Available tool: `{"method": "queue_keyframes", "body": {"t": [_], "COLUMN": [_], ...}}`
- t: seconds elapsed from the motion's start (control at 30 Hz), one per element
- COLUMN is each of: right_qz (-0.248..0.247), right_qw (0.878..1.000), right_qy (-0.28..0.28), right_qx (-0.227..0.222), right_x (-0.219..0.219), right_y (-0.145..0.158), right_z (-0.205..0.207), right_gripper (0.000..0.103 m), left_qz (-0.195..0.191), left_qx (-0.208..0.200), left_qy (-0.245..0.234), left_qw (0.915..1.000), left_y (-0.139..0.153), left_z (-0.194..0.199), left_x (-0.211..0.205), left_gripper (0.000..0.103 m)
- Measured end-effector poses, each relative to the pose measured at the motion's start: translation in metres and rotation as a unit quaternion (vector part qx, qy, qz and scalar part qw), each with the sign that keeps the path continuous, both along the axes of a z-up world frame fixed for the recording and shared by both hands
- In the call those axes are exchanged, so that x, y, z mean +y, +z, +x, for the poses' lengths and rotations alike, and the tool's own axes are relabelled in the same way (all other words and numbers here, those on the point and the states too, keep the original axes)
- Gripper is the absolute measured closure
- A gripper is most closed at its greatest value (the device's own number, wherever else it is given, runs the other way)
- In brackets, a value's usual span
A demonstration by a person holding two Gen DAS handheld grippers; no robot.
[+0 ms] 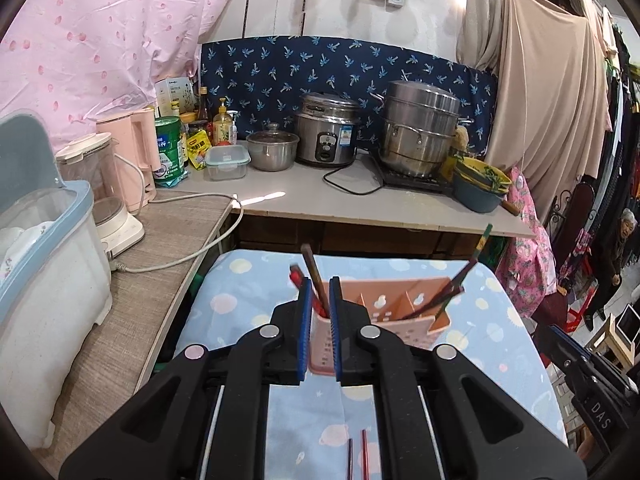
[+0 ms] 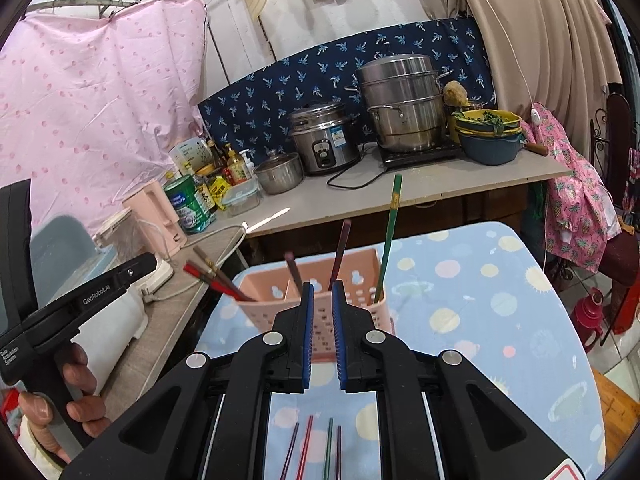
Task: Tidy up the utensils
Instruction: 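Open both tools to release the chopsticks in the holder, then move the left tool back to the row while the right tool closes on a dark red chopstick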
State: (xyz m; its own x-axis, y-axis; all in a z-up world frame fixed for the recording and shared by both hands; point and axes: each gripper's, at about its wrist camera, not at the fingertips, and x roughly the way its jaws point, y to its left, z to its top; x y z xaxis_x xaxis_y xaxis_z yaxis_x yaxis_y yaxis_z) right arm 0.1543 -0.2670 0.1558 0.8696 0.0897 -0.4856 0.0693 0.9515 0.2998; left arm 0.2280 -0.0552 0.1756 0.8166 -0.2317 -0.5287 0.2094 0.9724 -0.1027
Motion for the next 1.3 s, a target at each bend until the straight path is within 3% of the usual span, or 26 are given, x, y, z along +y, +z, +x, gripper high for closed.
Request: {"method": "queue_keyframes", "body": {"t": [0.63, 0.73, 0.9, 1.03, 1.3], "right_qz": [-0.009, -0.016, -0.03, -0.037, -0.043], "right_qw": [0.999, 0.999, 0.998, 0.997, 0.994], "right_qy": [-0.011, -0.012, -0.011, -0.006, 0.002], "right_qx": [0.039, 0.043, 0.053, 0.066, 0.097], "right_x": [0.008, 0.01, 0.017, 0.023, 0.03], "right_y": [-0.047, -0.054, -0.065, -0.079, -0.107], "right_z": [-0.069, -0.078, -0.091, -0.102, -0.12], "right_gripper": [0.092, 0.091, 0.084, 0.083, 0.079], "left_qz": [0.044, 0.048, 0.052, 0.06, 0.064], "left_qx": [0.048, 0.05, 0.054, 0.055, 0.081], "left_qy": [0.004, 0.005, 0.003, 0.001, -0.007], "left_qw": [0.9978, 0.9976, 0.9972, 0.9966, 0.9946], "left_y": [-0.057, -0.061, -0.067, -0.076, -0.104], "left_z": [-0.058, -0.065, -0.075, -0.086, -0.104], "left_x": [0.002, 0.004, 0.006, 0.007, 0.012], "left_gripper": [0.093, 0.084, 0.079, 0.066, 0.061]}}
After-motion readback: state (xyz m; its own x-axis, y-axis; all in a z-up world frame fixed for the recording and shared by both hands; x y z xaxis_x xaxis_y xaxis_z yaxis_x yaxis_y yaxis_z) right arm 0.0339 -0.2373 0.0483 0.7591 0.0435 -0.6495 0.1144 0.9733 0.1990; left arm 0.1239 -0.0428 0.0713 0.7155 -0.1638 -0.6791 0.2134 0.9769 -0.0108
